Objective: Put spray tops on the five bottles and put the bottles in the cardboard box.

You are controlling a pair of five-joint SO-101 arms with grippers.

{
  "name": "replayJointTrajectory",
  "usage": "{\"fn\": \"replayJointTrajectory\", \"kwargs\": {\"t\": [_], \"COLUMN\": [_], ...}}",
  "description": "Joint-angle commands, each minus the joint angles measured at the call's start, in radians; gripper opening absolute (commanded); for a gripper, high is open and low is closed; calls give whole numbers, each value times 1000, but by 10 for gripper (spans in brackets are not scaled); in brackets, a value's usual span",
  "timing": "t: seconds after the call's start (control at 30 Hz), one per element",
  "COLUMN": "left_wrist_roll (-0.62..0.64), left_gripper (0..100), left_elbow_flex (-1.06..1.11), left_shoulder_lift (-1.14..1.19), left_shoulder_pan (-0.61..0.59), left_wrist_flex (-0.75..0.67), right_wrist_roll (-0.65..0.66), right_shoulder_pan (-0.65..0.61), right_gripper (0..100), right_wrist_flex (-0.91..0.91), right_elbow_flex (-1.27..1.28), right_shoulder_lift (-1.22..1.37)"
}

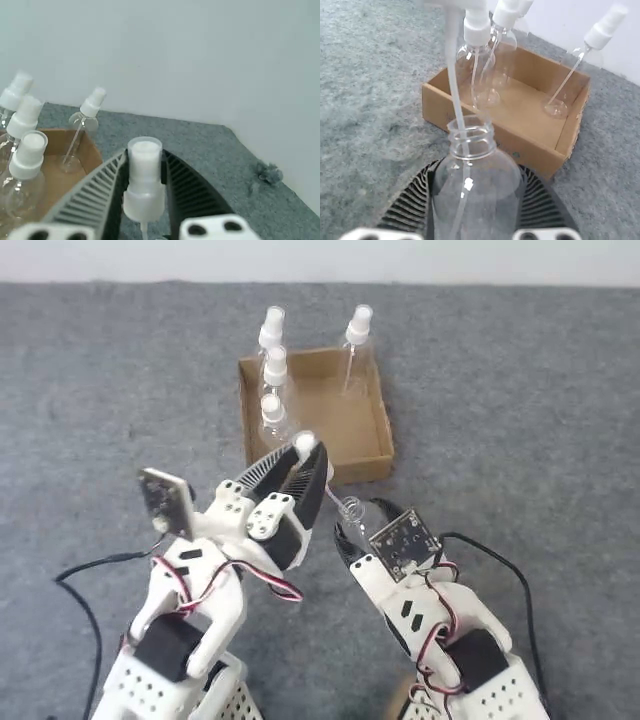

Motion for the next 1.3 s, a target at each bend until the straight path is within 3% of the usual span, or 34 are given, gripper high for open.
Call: {"fn": "replayJointTrajectory", "kwargs": {"t": [0.0, 0.3, 0.5, 0.77, 1.03, 1.27], "left_wrist_roll": [-3, -129, -132, -133, -133, -132], "left_gripper": [12, 12, 13, 125, 138, 138], "left_elbow_flex": [15, 73, 74, 117, 120, 71], "left_shoulder_lift": [-14, -18, -14, -15, -23, -23], "left_shoulder_pan": [5, 163, 175, 172, 161, 29], "left_wrist_flex": [2, 2, 2, 0, 5, 6], "right_wrist_roll": [18, 18, 20, 28, 28, 28], "right_shoulder_pan": [2, 54, 59, 61, 87, 85], "right_gripper": [47, 47, 47, 47, 47, 47], "right_wrist_flex": [-28, -50, -51, -71, -93, -93], "right_elbow_flex": [-3, -3, -9, -11, -9, -5], "right_shoulder_lift": [-19, -19, -19, -19, -19, -19]}}
